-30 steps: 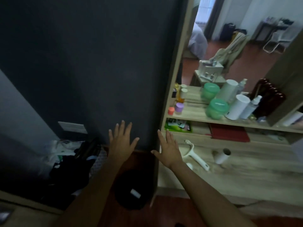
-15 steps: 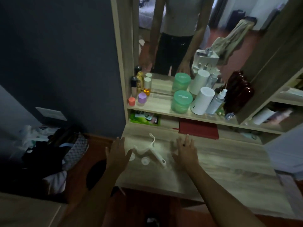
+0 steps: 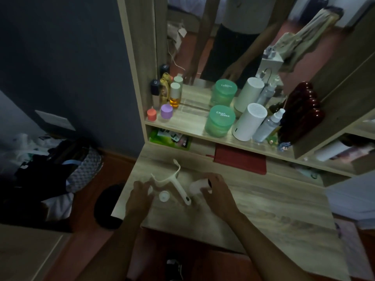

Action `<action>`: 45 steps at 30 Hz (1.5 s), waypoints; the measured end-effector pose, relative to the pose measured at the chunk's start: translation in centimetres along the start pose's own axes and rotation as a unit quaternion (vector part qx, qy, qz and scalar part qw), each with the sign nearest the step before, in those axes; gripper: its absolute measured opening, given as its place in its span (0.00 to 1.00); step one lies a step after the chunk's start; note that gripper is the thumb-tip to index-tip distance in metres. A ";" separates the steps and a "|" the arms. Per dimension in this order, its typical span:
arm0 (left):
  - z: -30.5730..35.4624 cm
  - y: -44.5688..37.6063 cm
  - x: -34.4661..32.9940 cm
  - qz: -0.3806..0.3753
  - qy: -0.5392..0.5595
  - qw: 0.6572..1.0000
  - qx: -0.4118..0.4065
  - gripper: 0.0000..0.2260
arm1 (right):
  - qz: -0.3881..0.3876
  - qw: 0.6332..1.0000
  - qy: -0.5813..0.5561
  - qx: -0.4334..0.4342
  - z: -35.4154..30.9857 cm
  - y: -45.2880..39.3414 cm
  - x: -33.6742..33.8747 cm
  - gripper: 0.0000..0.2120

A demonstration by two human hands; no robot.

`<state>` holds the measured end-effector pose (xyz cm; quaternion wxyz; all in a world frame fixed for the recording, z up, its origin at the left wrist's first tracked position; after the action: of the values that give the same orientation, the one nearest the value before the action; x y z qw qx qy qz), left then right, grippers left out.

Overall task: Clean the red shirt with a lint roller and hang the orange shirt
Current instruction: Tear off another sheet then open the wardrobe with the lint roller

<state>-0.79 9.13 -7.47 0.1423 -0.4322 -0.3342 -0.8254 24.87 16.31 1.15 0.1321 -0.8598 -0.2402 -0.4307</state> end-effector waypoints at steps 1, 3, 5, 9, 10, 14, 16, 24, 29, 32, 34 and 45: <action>0.1 -0.2 -0.1 0.000 -0.002 1.000 0.009 0.20 | 0.006 1.000 -0.008 0.013 -0.5 -0.1 0.3 0.19; 0.4 -0.4 0.0 -0.005 0.009 0.999 0.031 0.20 | 0.012 0.999 -0.017 0.032 -1.3 -0.3 0.6 0.18; 0.8 -0.5 0.1 -0.019 0.018 0.999 0.041 0.20 | 0.015 0.999 -0.022 0.036 -1.6 -0.7 0.6 0.17; 0.3 -0.7 0.7 -0.038 0.063 0.995 0.072 0.20 | 0.022 0.998 -0.056 0.030 -2.2 -1.3 -0.4 0.16; 0.4 -0.6 1.1 -0.029 0.070 0.995 0.070 0.19 | 0.027 0.997 -0.071 0.029 -2.5 -1.5 -0.6 0.16; 1.2 -0.3 3.2 0.033 0.194 0.979 0.046 0.09 | 0.074 0.988 -0.130 0.028 -4.3 -2.6 -0.5 0.11; 1.5 0.1 3.7 0.004 0.296 0.953 0.069 0.09 | 0.092 0.979 -0.181 0.009 -5.0 -2.9 -0.7 0.11; 4.3 2.5 4.6 -0.155 0.558 0.804 0.132 0.14 | 0.125 0.955 -0.270 0.004 -8.5 -3.2 -1.7 0.17; 5.2 3.8 5.0 -0.219 0.650 0.706 0.176 0.18 | 0.123 0.955 -0.269 0.016 -9.6 -3.4 -1.9 0.18; 5.6 4.1 5.8 -0.219 0.667 0.690 0.173 0.19 | 0.138 0.948 -0.283 0.033 -10.2 -3.4 -1.5 0.18; 5.6 4.3 6.2 -0.215 0.655 0.704 0.172 0.18 | 0.142 0.944 -0.298 0.020 -10.1 -3.4 -1.5 0.18; 6.6 4.8 8.4 -0.174 0.563 0.804 0.075 0.14 | 0.116 0.925 -0.360 0.021 -11.1 -4.1 -1.8 0.15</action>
<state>0.84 10.51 4.01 0.1916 0.1858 -0.3261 -0.9069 14.27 14.49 6.41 0.1039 -0.9759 -0.1795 -0.0682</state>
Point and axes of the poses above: each hand's wrist, its own y-axis away from the middle knuckle, its own x-axis out of the back of the hand, z = x × y, the point moved 7 cm from there along -y, towards the middle knuckle, and after that the axes turned 15 degrees about x, right-handed, at the moved point
